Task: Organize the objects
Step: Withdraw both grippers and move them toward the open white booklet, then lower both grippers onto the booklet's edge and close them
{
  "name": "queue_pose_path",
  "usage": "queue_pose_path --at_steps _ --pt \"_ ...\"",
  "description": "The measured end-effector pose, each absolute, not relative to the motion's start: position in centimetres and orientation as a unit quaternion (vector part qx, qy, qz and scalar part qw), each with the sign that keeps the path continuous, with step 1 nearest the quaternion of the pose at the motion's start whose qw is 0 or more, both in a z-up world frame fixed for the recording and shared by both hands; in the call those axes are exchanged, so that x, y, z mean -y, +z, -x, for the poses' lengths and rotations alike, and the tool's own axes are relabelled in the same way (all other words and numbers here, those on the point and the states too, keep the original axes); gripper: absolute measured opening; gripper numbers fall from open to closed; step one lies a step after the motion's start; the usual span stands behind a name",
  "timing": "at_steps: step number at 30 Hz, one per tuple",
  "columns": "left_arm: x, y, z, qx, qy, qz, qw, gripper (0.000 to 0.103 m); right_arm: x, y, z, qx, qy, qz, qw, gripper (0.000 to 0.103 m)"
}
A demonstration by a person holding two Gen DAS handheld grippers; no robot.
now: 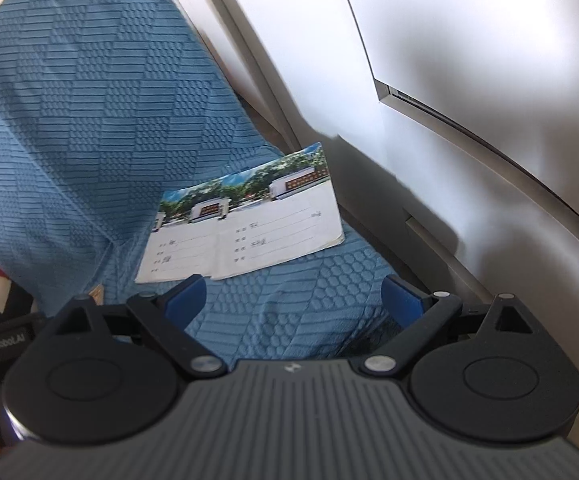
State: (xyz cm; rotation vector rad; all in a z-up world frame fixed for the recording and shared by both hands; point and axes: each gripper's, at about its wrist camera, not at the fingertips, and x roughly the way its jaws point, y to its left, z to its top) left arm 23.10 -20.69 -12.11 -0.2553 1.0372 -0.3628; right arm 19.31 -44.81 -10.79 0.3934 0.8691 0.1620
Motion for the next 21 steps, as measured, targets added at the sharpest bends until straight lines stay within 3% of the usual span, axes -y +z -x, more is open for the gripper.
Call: queue_pose_path --at_steps 7,13,15,21 --pt "22.5 -15.2 -26.2 -0.498 -0.171 0.122 0.841 0.101 45.9 -13.1 -23.0 -0.441 0.080 -0.190 0.874 0.096" --pt "22.8 -17.4 -28.4 -0.503 -0.176 0.135 0.836 0.095 46.3 -15.0 -25.5 -0.454 0.085 -0.197 0.865 0.096" --pt "22.8 -18.1 -29.2 -0.505 -0.174 0.141 0.834 0.091 46.2 -15.6 -26.5 -0.461 0.090 -0.195 0.861 0.081" --pt "22.6 -20.1 -31.6 -0.512 -0.174 0.173 0.823 0.069 45.6 -17.0 -29.3 -0.479 0.092 -0.197 0.850 0.069"
